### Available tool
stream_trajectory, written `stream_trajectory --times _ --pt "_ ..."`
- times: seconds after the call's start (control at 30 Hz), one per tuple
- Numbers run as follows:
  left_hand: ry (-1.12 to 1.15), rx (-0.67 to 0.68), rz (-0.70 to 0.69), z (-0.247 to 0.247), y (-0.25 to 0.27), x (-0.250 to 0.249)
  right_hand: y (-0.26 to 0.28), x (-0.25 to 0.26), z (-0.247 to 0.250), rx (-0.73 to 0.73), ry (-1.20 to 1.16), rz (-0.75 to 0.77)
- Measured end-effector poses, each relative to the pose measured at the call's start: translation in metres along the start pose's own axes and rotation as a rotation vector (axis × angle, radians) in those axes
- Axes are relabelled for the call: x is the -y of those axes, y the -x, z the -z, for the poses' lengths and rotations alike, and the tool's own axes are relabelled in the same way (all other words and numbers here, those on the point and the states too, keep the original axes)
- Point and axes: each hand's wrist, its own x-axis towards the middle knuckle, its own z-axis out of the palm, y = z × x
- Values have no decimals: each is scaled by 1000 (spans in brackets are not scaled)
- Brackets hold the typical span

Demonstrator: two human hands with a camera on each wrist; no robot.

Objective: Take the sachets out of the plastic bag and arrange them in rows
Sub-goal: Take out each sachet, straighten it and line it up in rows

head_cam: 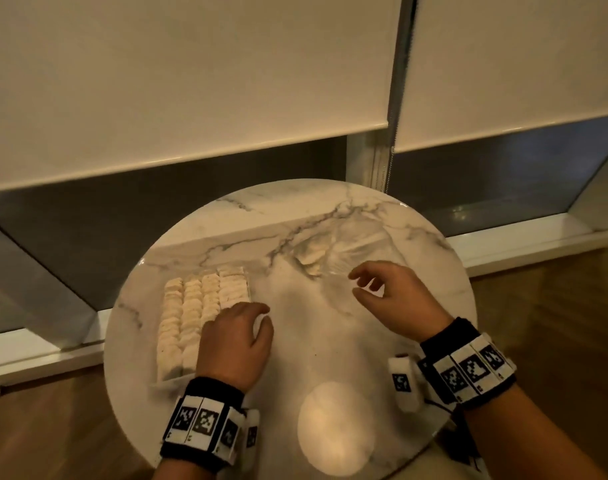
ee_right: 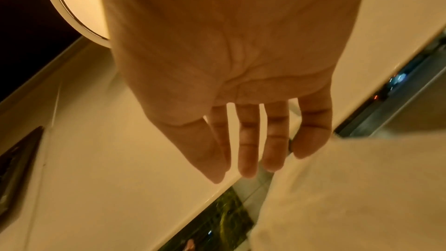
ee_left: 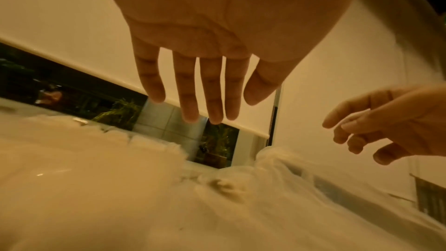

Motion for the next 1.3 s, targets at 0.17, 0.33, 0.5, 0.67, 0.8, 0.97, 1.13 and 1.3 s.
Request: stream_trajectory --times 0.17,0.33,0.5,0.67,0.8,0.97,1.13,1.3 --pt "82 -37 -150 -13 -12 -44 4 -50 42 -26 335 -300" --pt "57 113 -222 -36 -12 -74 19 -79 43 410 350 -593" --pt "16 304 -211 -54 -3 -80 22 -101 23 266 305 -498" --pt "104 291 -165 -58 -7 -70 12 -78 35 65 177 -324" --pt "202 245 -53 -60 -34 -74 8 -52 46 -36 91 -197" --pt "394 311 200 -64 -83 -76 11 -20 59 -79 -85 -68" --pt "781 304 320 -69 -113 -83 11 -9 63 -68 -99 -20" --pt "507 47 309 -45 -120 -77 8 -8 62 14 82 -96"
